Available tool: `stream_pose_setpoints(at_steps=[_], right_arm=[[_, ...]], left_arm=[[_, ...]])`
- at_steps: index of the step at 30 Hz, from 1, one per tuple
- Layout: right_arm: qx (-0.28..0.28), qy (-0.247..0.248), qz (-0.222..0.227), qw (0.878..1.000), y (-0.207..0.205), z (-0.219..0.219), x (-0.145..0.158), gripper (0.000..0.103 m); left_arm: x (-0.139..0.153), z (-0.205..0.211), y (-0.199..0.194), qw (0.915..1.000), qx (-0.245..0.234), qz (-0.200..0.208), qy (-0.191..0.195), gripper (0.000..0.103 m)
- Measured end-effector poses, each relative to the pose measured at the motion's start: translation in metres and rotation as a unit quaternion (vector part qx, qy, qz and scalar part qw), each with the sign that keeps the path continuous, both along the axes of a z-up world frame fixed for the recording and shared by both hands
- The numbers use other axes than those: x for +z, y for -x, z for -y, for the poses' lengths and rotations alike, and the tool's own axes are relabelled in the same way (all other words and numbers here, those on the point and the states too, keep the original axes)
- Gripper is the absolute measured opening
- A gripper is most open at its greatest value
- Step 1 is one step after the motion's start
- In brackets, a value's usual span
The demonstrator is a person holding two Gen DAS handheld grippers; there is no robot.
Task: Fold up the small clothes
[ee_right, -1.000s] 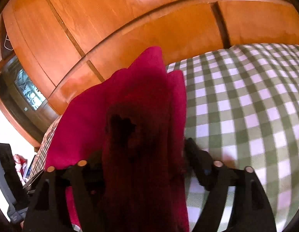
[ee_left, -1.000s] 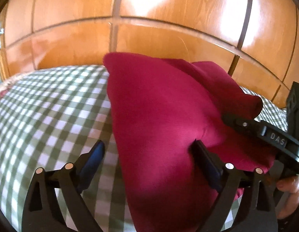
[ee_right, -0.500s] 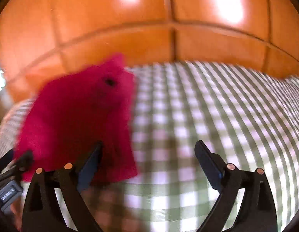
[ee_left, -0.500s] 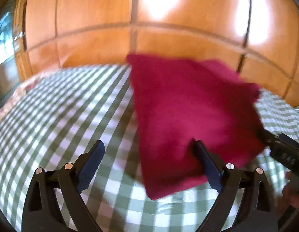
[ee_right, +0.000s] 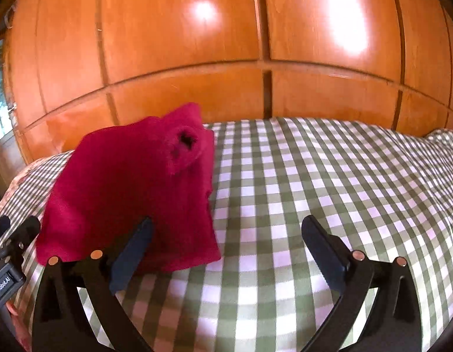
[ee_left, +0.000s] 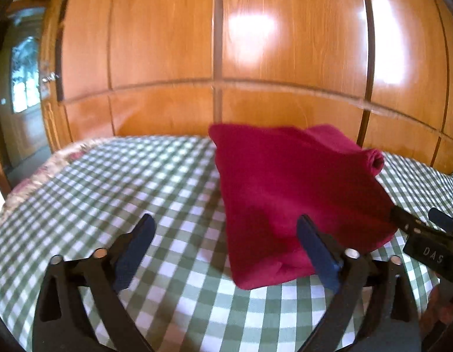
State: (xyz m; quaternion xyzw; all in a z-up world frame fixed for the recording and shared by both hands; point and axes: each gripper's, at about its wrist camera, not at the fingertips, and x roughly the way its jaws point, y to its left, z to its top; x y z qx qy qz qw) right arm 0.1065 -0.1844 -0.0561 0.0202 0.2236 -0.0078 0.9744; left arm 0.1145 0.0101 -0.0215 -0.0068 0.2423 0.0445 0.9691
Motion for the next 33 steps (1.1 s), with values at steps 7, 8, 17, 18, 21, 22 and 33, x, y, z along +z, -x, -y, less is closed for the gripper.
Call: stream_pose_setpoints(at_steps=[7, 8, 17, 18, 21, 22, 33], right_arm=[[0.018, 0.044, 0.047, 0.998, 0.041, -0.029, 0.009, 0.101], [0.018, 0.047, 0.048, 0.998, 0.043, -0.032, 0.008, 0.101], [0.016, 0.043, 0.061, 0.997, 0.070, -0.035, 0.007, 0.101], [0.016, 0.042, 0.065, 0.997, 0.072, -0.035, 0.008, 0.101], [0.018, 0.045, 0.070, 0.996, 0.077, -0.037, 0.007, 0.101], [0.019, 0.047, 0.072, 0.996, 0.078, -0.037, 0.007, 0.101], [0.019, 0.046, 0.072, 0.996, 0.080, -0.039, 0.005, 0.101]], left_arm=[[0.013, -0.014, 0.036, 0.9982, 0.023, 0.053, 0.015, 0.099], [0.012, -0.012, 0.040, 0.9981, 0.025, 0.054, 0.012, 0.099], [0.016, -0.005, 0.069, 0.9921, 0.073, 0.095, -0.036, 0.099], [0.015, -0.005, 0.071, 0.9918, 0.073, 0.097, -0.039, 0.099], [0.013, -0.004, 0.074, 0.9912, 0.076, 0.099, -0.044, 0.099], [0.012, -0.005, 0.074, 0.9916, 0.073, 0.098, -0.042, 0.099], [0.010, -0.005, 0.077, 0.9922, 0.071, 0.096, -0.037, 0.099]])
